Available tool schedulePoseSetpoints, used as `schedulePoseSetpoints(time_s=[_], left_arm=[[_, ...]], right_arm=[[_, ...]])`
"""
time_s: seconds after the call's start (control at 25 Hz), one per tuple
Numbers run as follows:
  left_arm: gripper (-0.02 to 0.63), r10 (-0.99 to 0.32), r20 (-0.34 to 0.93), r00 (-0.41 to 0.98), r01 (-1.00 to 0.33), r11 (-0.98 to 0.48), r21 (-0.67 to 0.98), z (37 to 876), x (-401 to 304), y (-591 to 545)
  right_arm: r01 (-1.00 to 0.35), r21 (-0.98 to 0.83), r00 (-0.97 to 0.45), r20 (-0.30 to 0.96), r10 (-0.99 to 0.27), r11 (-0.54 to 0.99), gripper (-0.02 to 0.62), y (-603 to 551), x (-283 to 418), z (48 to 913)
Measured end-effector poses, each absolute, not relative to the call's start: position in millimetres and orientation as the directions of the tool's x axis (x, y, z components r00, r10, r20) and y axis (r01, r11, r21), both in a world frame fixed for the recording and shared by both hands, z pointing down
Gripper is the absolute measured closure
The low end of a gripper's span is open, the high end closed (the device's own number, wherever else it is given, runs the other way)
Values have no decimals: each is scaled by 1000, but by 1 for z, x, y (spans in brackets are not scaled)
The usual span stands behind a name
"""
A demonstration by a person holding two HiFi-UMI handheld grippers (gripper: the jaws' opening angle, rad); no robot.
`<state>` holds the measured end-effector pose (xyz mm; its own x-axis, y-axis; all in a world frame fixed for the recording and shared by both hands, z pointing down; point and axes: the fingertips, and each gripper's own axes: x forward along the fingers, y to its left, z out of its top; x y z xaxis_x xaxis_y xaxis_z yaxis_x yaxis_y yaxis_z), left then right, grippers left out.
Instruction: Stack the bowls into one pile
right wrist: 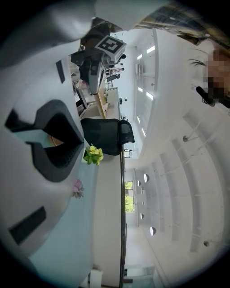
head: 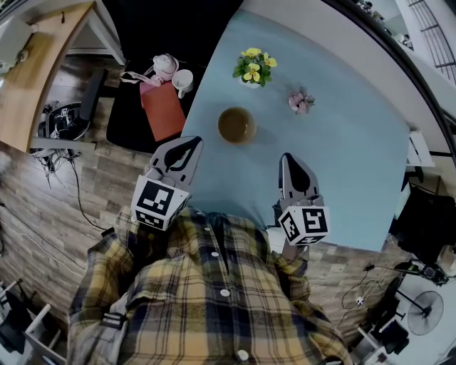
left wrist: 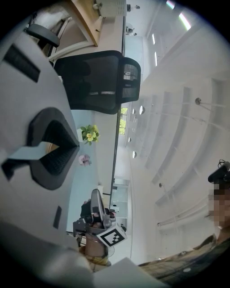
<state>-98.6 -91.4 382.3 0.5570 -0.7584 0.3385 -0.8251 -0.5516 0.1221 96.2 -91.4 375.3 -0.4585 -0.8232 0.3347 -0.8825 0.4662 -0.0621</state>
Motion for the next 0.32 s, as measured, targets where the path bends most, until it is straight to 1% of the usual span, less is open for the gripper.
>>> schedulePoseSetpoints(time_s=[0.32], left_arm=[[614, -740, 337, 582, -805, -584, 107, 381, -100, -93]], right_arm=[[-876, -69, -472, 325, -819, 477, 594, -94, 93, 373]])
